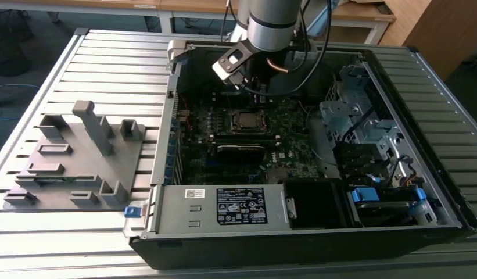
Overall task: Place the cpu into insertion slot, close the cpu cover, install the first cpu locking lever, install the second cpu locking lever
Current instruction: 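Close the cpu cover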
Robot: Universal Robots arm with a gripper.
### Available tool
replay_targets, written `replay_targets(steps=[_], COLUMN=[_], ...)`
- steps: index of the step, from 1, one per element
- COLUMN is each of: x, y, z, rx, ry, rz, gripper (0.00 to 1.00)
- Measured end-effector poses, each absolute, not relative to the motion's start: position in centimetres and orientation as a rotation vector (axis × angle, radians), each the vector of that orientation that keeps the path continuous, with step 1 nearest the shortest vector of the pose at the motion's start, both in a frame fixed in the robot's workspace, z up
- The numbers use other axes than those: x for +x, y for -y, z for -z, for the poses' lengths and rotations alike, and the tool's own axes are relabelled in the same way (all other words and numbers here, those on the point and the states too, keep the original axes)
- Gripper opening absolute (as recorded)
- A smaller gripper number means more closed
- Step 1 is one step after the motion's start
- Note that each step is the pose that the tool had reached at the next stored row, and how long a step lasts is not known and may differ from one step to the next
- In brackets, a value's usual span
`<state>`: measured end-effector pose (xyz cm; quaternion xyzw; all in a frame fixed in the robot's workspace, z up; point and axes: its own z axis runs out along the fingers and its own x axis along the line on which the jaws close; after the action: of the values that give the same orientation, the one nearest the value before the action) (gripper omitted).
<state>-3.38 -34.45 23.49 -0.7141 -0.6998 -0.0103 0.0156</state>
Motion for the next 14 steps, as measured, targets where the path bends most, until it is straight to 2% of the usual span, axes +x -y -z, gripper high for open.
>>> replay_targets(steps=[14], x=[-3.76], y=[34.44], z=[-22.87], rx=[-2.222], ry=[2.177], rz=[0.032], gripper=[0.1])
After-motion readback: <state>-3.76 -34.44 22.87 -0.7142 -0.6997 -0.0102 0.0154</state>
